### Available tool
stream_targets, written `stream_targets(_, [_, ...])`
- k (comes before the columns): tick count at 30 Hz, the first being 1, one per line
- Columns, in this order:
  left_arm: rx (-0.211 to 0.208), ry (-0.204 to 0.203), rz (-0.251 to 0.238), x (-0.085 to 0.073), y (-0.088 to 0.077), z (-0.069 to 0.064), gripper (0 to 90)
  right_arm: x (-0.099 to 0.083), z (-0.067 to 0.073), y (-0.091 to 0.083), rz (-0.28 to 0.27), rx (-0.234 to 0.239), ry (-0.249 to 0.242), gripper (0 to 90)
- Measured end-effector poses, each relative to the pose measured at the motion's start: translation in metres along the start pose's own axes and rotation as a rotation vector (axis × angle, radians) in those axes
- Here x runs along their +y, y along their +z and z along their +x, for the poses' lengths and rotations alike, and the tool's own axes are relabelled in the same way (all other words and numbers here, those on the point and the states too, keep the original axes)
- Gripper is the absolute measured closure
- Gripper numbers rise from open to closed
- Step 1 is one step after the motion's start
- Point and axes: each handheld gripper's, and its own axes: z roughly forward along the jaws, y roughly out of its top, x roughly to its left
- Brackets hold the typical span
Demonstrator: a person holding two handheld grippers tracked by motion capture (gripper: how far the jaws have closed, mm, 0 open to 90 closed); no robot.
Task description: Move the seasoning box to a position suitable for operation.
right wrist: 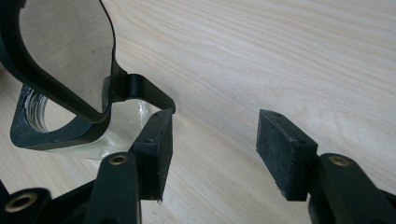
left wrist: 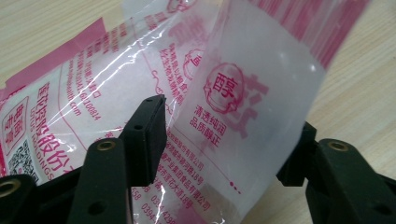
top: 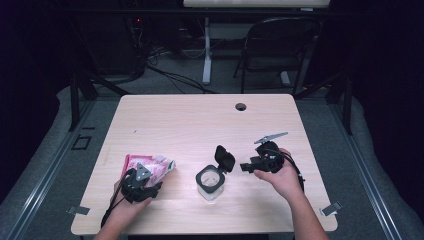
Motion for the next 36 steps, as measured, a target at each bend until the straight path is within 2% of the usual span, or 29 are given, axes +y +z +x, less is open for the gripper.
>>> stream_targets(5, [-0.007,-0.045,-0.014,-0.001,0.001,0.005,50.2,0.000,0.000,0.000,-0.003,-0.005,0.001,46.1])
stream_targets(9, [0.014,-0.039,-0.013,-0.001,0.003,0.002,53.4,0.000,0.000,0.002,-0.001,-0.004,0.002,46.0])
stream_targets(11, [0.065,-0.009,0.005,0.001,0.004,-0.002,57.4,0.000,0.000,0.003,0.006,-0.003,0.001,46.0])
stream_targets(15, [0.093,-0.015,0.024,0.004,0.006,-0.006,63.6,0.000,0.000,0.004,0.003,-0.005,0.000,46.1])
stream_targets(20, [0.069,-0.058,0.014,0.005,0.007,-0.004,63.8,0.000,-0.001,0.004,0.004,-0.002,0.002,46.0])
stream_targets(23, [0.051,-0.106,0.001,0.005,0.007,-0.002,62.1,0.000,-0.002,0.004,0.004,-0.001,0.005,46.0])
stream_targets(25, [0.053,-0.113,-0.002,0.005,0.008,-0.002,61.9,-0.001,-0.001,0.005,0.001,-0.006,0.009,46.0])
stream_targets(30, [0.069,-0.064,-0.007,0.004,0.009,-0.003,64.3,-0.001,-0.001,0.005,0.000,-0.007,0.011,46.0])
stream_targets(36, [0.070,-0.067,-0.031,0.002,0.011,-0.002,66.8,-0.001,-0.002,0.006,-0.002,-0.006,0.013,46.1])
